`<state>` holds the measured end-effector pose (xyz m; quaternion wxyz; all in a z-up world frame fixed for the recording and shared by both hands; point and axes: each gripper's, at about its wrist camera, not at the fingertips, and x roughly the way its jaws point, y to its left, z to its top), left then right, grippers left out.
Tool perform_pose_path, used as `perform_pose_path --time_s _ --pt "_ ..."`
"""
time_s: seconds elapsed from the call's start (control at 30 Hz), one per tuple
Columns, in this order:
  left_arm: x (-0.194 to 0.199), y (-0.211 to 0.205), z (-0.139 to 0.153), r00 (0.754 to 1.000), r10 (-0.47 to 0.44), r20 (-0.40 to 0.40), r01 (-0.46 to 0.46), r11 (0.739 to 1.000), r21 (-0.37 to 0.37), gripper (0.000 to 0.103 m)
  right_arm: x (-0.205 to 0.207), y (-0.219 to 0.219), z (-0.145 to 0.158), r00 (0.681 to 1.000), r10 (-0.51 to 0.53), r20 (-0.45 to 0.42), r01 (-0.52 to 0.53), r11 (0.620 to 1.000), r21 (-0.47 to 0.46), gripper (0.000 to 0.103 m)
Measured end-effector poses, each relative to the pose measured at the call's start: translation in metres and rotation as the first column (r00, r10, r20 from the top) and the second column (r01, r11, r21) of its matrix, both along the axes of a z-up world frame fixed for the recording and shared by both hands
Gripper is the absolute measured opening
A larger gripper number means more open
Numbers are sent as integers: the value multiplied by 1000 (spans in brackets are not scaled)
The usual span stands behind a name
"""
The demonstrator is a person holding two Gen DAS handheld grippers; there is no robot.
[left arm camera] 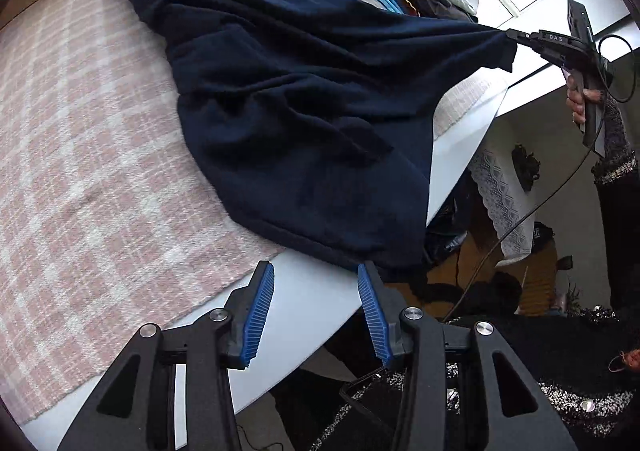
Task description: Fold clothes
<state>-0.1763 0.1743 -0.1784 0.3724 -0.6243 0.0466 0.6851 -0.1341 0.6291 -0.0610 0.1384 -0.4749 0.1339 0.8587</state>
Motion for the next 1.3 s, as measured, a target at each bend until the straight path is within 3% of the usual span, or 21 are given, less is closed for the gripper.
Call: perform_pose_path --time_s 0.17,0.3,0.33,0.4,0.43,0.5,0.57,0.63,0.7,0.8,0.93,0.97,1.03,1.13,1.23,1.3 --pt "14 71 -23 993 -89 84 92 995 -32 48 1 9 -21 998 34 44 -33 999 -17 2" --pt "4 73 -27 987 111 118 -107 994 -34 52 -3 14 -27 996 81 42 -79 996 -50 2" --pt "1 70 -27 976 175 129 -173 985 -27 48 -4 15 -28 995 95 39 -93 994 -65 2" --pt "-2 71 -29 963 239 124 -237 971 -26 11 -6 18 -29 992 124 22 -122 988 -96 2" --pt "-5 69 -27 954 263 143 -264 964 -7 2 -7 20 -28 990 137 11 -135 984 -112 2" --pt "-10 65 -24 933 308 183 -319 947 32 2 -7 24 -25 988 156 -12 -157 977 -147 2" --pt "-21 40 6 907 377 186 -402 908 118 2 -6 30 -18 986 158 -47 -164 968 -190 2" --pt "-28 -3 46 874 466 138 -486 849 207 2 -2 34 -1 983 159 -92 -174 965 -196 2" --pt "-39 -49 99 822 569 35 -556 786 269 2 1 31 21 975 170 -145 -195 964 -180 2" --pt "-65 -115 160 760 648 -43 -598 724 343 2 -12 22 40 961 198 -191 -235 953 -191 2" --pt "-140 -148 183 737 671 -86 -605 711 358 2 -74 -8 30 947 270 -176 -300 937 -180 2" --pt "-169 -150 190 730 681 -60 -615 693 376 2 -100 -17 27 944 279 -174 -310 932 -186 2" --pt "-240 -125 209 720 691 -62 -623 683 382 2 -156 -38 46 936 281 -214 -319 933 -166 2" --pt "-306 -99 304 694 682 -230 -574 718 394 1 -223 -71 131 885 295 -359 -358 926 -120 2" --pt "-294 -100 422 640 636 -432 -468 768 437 1 -233 -90 252 809 313 -498 -348 937 26 2" --pt "-275 -103 494 586 601 -544 -399 798 451 1 -215 -85 318 776 295 -558 -289 952 101 2"
